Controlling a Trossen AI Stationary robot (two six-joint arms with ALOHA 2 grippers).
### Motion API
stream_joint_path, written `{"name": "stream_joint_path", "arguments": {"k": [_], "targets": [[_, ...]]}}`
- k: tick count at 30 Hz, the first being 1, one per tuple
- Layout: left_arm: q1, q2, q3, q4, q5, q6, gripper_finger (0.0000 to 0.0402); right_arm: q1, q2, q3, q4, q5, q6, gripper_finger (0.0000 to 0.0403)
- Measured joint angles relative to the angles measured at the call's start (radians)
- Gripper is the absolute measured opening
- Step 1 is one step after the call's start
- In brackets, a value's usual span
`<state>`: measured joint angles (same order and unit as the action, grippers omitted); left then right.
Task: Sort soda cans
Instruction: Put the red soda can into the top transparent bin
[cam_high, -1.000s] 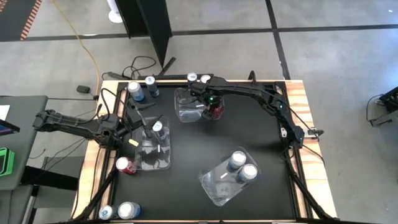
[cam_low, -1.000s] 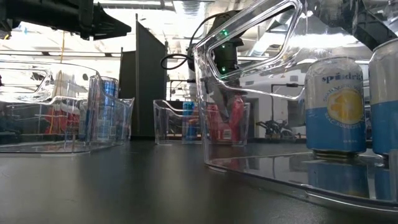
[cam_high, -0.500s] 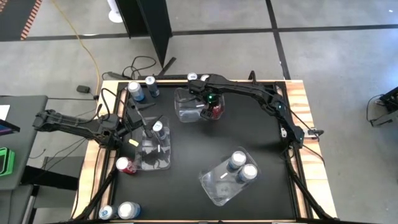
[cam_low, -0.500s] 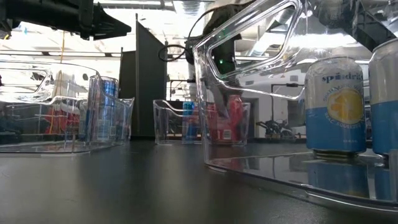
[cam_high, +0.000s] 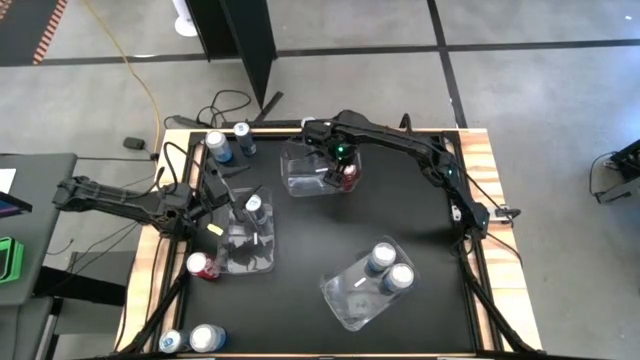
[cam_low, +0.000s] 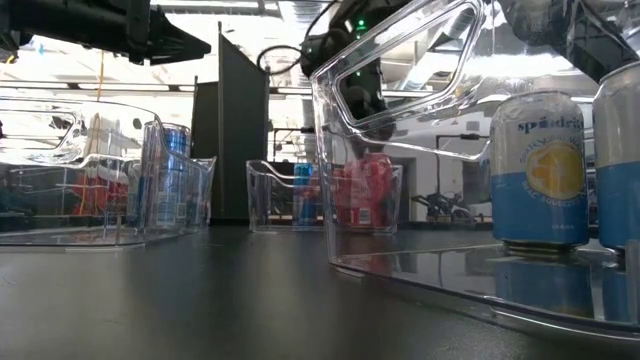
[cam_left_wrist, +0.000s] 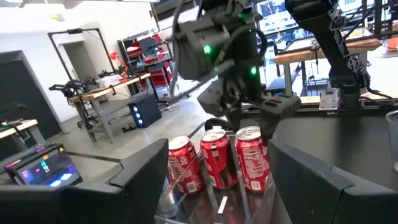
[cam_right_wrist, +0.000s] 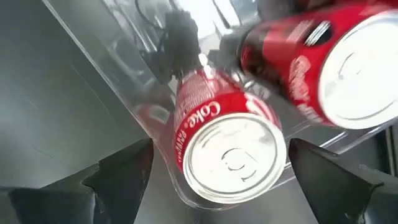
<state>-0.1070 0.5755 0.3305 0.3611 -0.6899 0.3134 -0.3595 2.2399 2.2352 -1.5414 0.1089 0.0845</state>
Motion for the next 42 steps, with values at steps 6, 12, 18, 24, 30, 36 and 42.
{"name": "stream_joint_path", "arguments": {"k": [6,12,18,24,30,36,42], "targets": [[0.0,0.0,0.0,-0.001,0.0,-0.001,0.027,0.0,-0.001,0.082,0.001,0.003,-0.029,0.0388],[0.0,0.0,0.0,-0.008,-0.002,-0.008,0.027,-0.002,-0.055,0.098,0.078,0.008,-0.094,0.0388],[0.0,0.0,0.0,-0.013,-0.003,-0.032,0.027,-0.04,-0.121,0.099,0.235,0.024,-0.105,0.0382],[0.0,0.0,0.0,-0.012,-0.003,-0.035,0.027,-0.132,-0.126,0.099,0.359,0.028,-0.036,0.0379],[0.0,0.0,0.0,-0.012,-0.003,-0.037,0.027,-0.219,-0.11,0.101,0.402,0.027,0.006,0.0379],[0.0,0.0,0.0,-0.012,-0.003,-0.039,0.027,-0.268,-0.053,0.099,0.41,-0.03,-0.006,0.0379],[0.002,0.0,0.0,-0.013,-0.003,-0.04,0.027,-0.272,0.013,0.098,0.435,-0.084,-0.029,0.0379]]}}
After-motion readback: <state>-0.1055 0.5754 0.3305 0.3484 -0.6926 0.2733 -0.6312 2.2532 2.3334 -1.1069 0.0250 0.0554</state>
